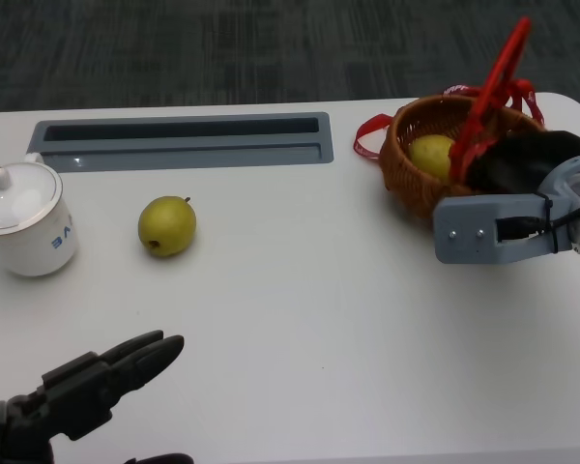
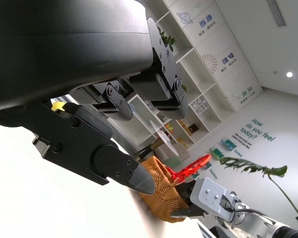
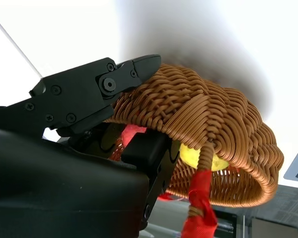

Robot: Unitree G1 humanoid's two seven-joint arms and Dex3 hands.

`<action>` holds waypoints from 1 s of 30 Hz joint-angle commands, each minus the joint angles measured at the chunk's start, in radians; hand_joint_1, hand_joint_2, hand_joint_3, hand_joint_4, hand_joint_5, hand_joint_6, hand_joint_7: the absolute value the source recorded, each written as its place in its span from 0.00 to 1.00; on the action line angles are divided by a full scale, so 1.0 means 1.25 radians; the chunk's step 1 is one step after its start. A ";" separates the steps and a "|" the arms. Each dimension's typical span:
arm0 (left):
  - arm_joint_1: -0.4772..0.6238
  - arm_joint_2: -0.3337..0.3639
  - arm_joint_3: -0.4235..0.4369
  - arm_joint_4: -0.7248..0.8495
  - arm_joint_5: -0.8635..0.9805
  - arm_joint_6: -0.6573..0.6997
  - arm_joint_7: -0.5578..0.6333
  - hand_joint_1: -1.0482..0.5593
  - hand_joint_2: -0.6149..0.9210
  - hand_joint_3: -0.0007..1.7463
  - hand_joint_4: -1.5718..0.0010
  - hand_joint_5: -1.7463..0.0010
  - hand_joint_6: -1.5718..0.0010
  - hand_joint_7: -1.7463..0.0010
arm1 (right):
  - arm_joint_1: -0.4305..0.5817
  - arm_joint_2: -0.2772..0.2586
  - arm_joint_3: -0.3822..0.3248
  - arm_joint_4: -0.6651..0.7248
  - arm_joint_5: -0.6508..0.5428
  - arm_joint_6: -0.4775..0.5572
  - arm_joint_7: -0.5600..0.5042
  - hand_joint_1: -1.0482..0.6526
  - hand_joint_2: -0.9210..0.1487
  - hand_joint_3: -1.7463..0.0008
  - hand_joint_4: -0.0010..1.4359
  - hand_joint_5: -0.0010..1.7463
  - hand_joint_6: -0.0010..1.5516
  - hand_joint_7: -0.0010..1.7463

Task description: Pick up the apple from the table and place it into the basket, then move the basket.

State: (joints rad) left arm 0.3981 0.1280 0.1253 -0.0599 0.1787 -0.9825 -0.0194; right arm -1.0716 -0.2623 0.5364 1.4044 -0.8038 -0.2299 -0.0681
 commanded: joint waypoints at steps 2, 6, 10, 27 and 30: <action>-0.007 0.009 0.006 0.022 -0.008 -0.021 0.006 0.45 0.91 0.00 0.52 0.99 0.51 0.99 | -0.007 0.000 0.005 -0.001 -0.004 -0.014 0.021 0.10 0.14 1.00 0.29 0.00 0.26 0.00; -0.025 0.015 0.002 0.033 -0.012 -0.022 0.002 0.45 0.90 0.00 0.52 0.99 0.51 1.00 | -0.006 0.001 -0.011 -0.002 0.012 -0.025 0.042 0.06 0.13 1.00 0.22 0.00 0.19 0.00; -0.041 0.016 0.000 0.038 -0.010 -0.018 0.002 0.45 0.90 0.00 0.51 0.99 0.51 1.00 | -0.005 -0.008 -0.036 -0.006 0.037 -0.049 0.055 0.07 0.13 1.00 0.21 0.00 0.17 0.00; -0.139 0.039 -0.025 0.096 -0.056 -0.004 -0.016 0.45 0.89 0.00 0.49 0.99 0.48 0.99 | -0.006 -0.082 -0.063 -0.012 0.052 -0.090 0.036 0.01 0.07 0.99 0.19 0.01 0.14 0.01; -0.154 0.047 -0.028 0.106 -0.069 -0.001 -0.023 0.45 0.89 0.00 0.49 0.99 0.48 0.99 | -0.012 -0.094 -0.043 -0.011 0.028 -0.072 0.019 0.02 0.05 0.99 0.19 0.01 0.14 0.01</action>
State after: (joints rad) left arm 0.2146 0.1671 0.0921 0.0628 0.1137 -0.9896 -0.0363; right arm -1.0718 -0.3582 0.4730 1.4006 -0.7610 -0.3298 -0.0279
